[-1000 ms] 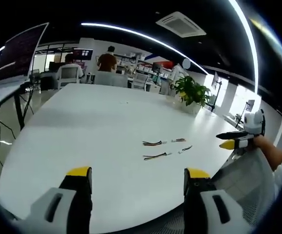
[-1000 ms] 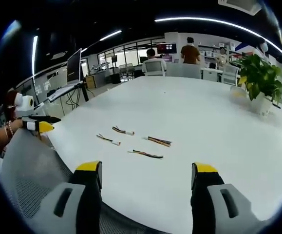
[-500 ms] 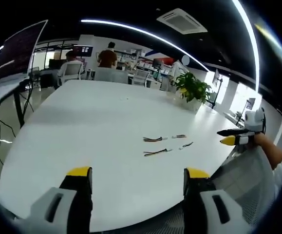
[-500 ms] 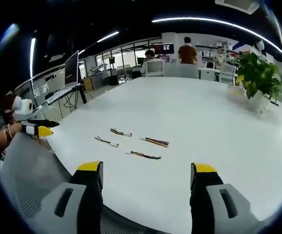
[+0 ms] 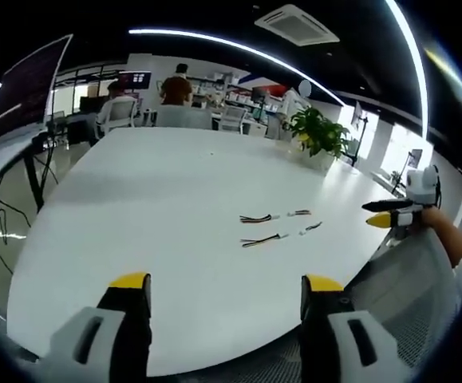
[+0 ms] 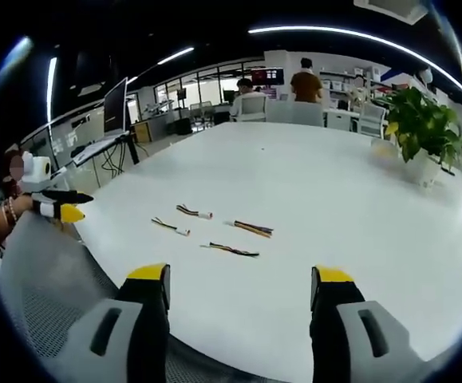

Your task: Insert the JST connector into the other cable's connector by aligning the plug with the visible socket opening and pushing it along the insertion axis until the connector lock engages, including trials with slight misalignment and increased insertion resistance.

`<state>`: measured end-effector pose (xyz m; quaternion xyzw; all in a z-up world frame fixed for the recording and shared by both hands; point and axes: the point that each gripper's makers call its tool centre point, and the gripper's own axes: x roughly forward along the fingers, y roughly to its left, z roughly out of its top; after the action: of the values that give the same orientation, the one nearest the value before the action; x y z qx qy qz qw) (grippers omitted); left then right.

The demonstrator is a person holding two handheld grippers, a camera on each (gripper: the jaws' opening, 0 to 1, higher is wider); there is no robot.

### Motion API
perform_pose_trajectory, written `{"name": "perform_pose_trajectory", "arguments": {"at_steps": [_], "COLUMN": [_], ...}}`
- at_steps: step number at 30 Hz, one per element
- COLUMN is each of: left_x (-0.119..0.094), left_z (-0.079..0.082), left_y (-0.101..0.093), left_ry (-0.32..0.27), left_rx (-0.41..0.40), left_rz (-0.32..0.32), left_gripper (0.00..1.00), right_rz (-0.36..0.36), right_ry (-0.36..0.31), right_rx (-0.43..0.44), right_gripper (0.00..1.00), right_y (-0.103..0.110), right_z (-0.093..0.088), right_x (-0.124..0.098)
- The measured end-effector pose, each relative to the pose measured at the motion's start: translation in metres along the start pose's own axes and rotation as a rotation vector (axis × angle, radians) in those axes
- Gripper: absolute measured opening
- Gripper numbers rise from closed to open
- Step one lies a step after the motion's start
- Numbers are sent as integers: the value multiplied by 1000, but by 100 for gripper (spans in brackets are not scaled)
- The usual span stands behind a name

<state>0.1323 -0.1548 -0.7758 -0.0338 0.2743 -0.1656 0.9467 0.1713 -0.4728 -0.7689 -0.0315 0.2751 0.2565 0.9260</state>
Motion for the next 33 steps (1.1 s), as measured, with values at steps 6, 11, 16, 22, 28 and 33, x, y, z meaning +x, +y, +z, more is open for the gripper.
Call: {"name": "perform_pose_trajectory", "arguments": {"at_steps": [6, 11, 16, 22, 28, 33], "left_x": [-1, -1, 2, 14, 32, 51], "left_z": [4, -3, 34, 85, 110, 137], "left_y": [9, 3, 1, -12, -15, -15], "left_ry": [-5, 54, -6, -118, -116, -165], "left_rx": [107, 181, 233, 202, 248, 235], "left_rz": [38, 6, 0, -59, -96, -96], "left_gripper": [79, 90, 92, 94, 93, 92], "right_rz": [-17, -44, -35, -50, -71, -109], "right_ry": [-34, -31, -23, -58, -131, -170], "right_rx": [9, -48, -47, -69, -156, -172], "right_gripper": [68, 70, 67, 64, 58, 57], "right_y": [-5, -8, -8, -18, -37, -52], "right_z": [8, 10, 10, 30, 69, 104], "right_x": [-4, -6, -6, -11, -15, -8]}}
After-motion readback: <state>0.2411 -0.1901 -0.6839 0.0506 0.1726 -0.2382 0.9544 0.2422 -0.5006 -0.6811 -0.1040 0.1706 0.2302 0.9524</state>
